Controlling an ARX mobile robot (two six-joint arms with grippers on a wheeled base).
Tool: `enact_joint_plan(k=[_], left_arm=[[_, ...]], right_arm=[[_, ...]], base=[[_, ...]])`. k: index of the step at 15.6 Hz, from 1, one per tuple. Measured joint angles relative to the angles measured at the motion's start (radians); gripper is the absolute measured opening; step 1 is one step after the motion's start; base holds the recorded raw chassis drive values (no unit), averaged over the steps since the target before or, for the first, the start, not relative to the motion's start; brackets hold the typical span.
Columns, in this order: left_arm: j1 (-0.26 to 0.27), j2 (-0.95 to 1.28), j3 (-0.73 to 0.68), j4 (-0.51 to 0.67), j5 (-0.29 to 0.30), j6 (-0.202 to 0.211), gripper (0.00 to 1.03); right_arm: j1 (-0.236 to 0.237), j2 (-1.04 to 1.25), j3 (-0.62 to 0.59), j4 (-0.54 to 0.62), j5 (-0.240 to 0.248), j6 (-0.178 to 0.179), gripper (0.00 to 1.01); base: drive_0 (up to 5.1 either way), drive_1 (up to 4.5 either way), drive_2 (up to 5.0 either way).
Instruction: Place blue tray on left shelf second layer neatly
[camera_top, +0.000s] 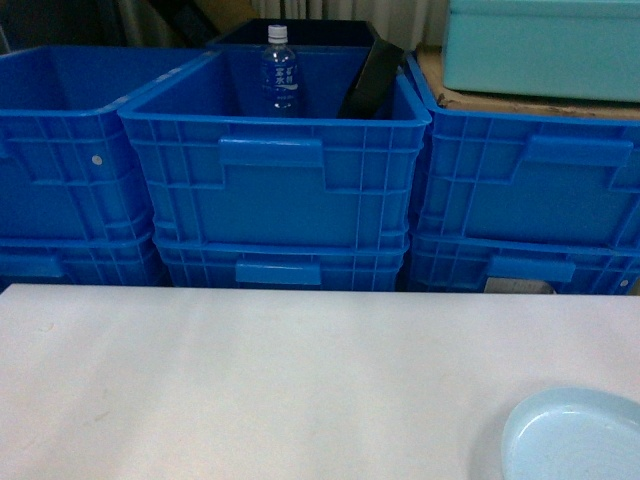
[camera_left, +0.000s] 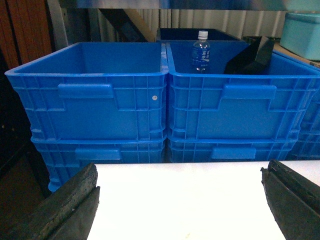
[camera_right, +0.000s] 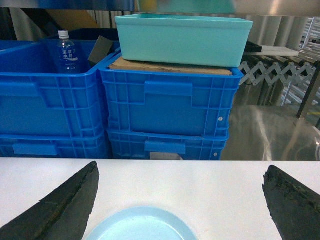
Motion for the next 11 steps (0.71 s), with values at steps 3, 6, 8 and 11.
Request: enact_joint_plan(k=[3, 6, 8, 11], left_arm=[[0.0, 0.0, 0.0, 0.0, 0.0, 0.0, 0.98], [0.0, 0.0, 0.0, 0.0, 0.0, 0.0, 0.98], [0.0, 0.0, 0.0, 0.0, 0.0, 0.0, 0.98], [0.0, 0.0, 0.0, 0.0, 0.0, 0.0, 0.98]], right_arm=[[0.0, 0.0, 0.0, 0.0, 0.0, 0.0, 0.98], [-0.121, 0.153, 0.021, 0.009, -0.163, 0.074, 0.98], [-0.163, 0.434, 0.119, 0.148, -0.313, 0.183, 0.98], [-0.168, 0.926, 0.435, 0.105, -0.575, 0.258, 0.98]], base=[[0.0, 0.0, 0.0], [0.0, 0.0, 0.0], [0.0, 0.0, 0.0], [0.0, 0.0, 0.0]])
